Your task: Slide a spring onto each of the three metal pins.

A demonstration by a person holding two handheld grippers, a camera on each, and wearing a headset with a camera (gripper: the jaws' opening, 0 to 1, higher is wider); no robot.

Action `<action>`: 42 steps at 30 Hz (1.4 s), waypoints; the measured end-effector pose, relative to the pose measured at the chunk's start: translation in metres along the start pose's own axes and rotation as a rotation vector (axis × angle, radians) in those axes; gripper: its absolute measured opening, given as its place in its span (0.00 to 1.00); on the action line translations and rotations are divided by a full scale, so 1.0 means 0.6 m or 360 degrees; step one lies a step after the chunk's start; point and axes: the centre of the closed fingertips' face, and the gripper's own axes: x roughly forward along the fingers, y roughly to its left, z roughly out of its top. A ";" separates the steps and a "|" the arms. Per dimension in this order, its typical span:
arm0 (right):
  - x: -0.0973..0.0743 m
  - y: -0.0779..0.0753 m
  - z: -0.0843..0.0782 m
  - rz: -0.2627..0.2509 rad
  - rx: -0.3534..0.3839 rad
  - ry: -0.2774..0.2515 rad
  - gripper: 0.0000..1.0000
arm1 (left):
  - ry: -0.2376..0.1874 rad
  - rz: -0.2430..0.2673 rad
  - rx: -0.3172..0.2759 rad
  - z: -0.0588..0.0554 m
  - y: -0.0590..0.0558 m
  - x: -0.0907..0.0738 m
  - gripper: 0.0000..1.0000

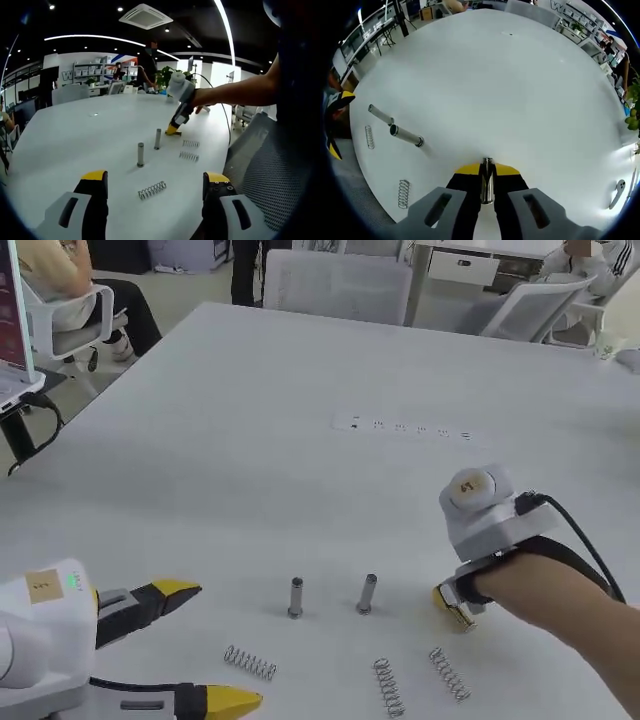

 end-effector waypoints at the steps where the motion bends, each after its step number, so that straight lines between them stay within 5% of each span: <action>1: 0.000 0.000 0.000 0.0001 0.0002 0.0001 0.06 | 0.0003 0.0000 0.0004 0.000 0.000 0.000 0.74; 10: -0.007 0.004 0.000 0.0022 0.0004 -0.0029 0.05 | 0.0000 -0.0001 0.0003 0.000 0.000 -0.001 0.74; 42: -0.065 0.016 0.009 0.0112 0.0070 -0.0346 0.05 | 0.0025 -0.0023 0.0023 -0.004 -0.005 0.003 0.73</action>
